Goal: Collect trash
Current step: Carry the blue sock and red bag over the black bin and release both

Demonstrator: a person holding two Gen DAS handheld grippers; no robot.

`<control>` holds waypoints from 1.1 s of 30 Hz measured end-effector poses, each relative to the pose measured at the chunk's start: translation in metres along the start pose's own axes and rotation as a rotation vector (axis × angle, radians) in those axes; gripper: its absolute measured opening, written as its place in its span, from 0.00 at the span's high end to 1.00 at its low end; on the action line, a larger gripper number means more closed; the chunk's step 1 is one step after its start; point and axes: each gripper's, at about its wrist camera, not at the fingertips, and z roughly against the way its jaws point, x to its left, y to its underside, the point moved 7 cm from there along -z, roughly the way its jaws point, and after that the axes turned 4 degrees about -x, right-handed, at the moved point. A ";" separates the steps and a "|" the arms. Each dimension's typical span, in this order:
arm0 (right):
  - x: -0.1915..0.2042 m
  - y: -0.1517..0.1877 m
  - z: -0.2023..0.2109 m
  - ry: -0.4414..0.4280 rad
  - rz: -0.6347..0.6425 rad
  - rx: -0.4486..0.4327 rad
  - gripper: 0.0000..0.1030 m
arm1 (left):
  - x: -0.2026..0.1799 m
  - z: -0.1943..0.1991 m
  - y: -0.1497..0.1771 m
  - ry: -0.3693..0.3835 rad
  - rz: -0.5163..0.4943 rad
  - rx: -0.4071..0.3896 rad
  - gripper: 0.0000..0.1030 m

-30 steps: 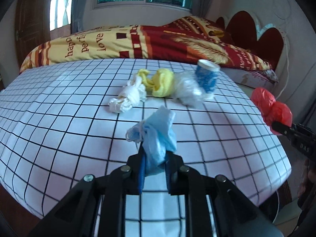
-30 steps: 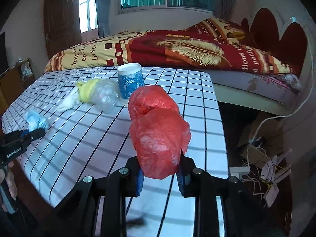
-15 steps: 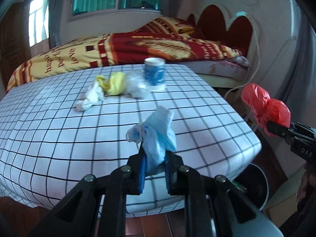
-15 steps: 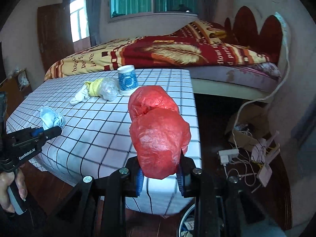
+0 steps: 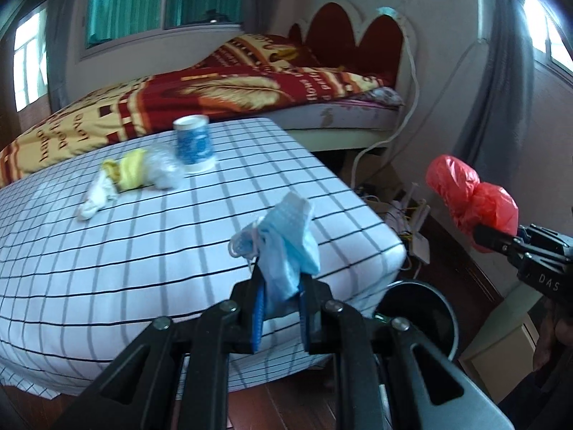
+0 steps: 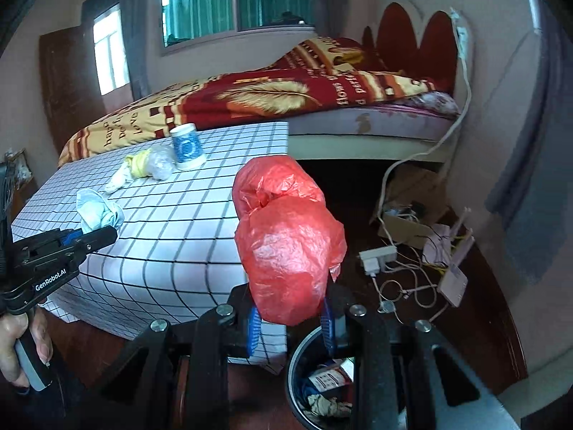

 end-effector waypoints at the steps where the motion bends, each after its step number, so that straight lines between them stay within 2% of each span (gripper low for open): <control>1: -0.004 0.002 0.002 0.006 -0.004 0.001 0.72 | -0.005 0.000 0.001 0.008 -0.007 0.000 0.83; 14: -0.066 0.037 0.021 0.082 -0.071 0.019 0.72 | -0.076 -0.016 0.007 0.102 -0.091 0.030 0.83; 24: -0.113 0.073 0.035 0.142 -0.119 0.048 0.72 | -0.133 -0.030 0.025 0.189 -0.162 0.071 0.83; 33: -0.139 0.110 0.029 0.135 -0.127 0.110 0.72 | -0.172 -0.050 0.051 0.261 -0.179 0.134 0.83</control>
